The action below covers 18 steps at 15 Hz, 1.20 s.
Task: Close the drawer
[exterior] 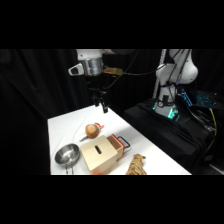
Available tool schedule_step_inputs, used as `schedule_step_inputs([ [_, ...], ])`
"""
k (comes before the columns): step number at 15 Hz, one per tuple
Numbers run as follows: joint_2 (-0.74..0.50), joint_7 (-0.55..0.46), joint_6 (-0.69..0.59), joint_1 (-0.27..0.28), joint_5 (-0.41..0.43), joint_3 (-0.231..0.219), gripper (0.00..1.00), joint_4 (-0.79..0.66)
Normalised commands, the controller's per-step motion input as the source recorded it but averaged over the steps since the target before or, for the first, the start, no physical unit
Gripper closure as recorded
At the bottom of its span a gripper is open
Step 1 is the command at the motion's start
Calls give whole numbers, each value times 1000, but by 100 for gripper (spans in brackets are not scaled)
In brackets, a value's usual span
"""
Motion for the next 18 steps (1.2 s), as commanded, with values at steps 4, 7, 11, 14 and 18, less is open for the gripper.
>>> schedule_step_inputs([
  [4, 9, 43, 167, -46, 7, 47, 0, -42],
  [7, -199, 2, 299, -53, 29, 48, 0, -280],
  [11, -388, -23, 292, -58, -2, 37, 0, -467],
  [14, -453, -38, 293, -63, -6, 18, 0, -564],
  [18, -389, -16, 426, -50, 24, 11, 0, -579],
])
